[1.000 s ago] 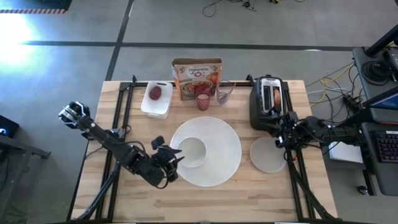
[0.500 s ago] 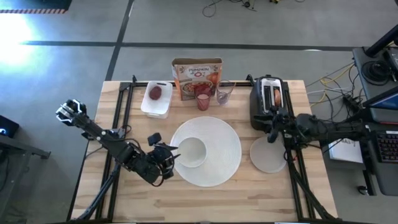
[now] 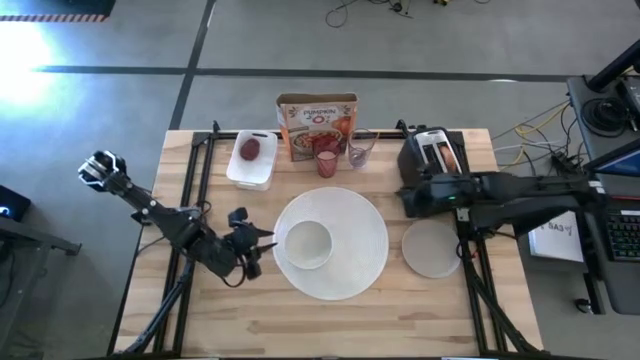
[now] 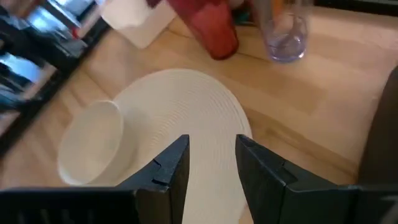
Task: Arrange a breakfast setting
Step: Put the white and gray plate on the white placemat to the right of the white bowl
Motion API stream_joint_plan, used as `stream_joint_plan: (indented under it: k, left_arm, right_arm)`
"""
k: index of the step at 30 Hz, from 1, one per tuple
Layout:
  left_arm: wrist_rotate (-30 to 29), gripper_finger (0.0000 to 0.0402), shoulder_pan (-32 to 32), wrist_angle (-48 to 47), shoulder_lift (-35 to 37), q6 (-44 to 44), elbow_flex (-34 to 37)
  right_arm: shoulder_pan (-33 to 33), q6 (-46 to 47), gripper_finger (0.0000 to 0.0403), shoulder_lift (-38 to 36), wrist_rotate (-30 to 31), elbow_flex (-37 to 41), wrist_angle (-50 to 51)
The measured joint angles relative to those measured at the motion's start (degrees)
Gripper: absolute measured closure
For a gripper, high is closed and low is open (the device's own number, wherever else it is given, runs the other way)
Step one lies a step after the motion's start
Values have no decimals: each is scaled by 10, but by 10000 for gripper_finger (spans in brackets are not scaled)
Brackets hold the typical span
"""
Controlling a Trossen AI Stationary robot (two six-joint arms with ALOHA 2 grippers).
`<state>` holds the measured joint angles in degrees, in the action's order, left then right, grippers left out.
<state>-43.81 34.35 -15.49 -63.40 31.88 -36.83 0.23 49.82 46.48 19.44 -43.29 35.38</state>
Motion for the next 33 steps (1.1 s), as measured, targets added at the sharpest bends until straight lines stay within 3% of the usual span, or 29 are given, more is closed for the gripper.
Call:
stream_joint_plan:
  k: [8, 17, 22, 25, 29, 33]
  left_arm:
    - [29, 283, 1, 91, 27, -36, 66]
    - [55, 283, 1, 59, 99, -104, 96]
    - [106, 283, 1, 50, 171, -107, 122]
    - [138, 283, 1, 70, 193, -104, 126]
    - [176, 283, 1, 100, 187, -106, 122]
    - [175, 283, 1, 106, 150, -109, 121]
  right_arm:
    - [0, -22, 284, 103, -27, -75, 34]
    - [22, 143, 284, 195, -161, -133, 132]
    - [46, 172, 284, 245, -176, -155, 157]
    - [48, 173, 284, 277, -215, -159, 180]
    - [50, 187, 284, 314, -270, -164, 222]
    - [68, 202, 284, 348, -284, -155, 252]
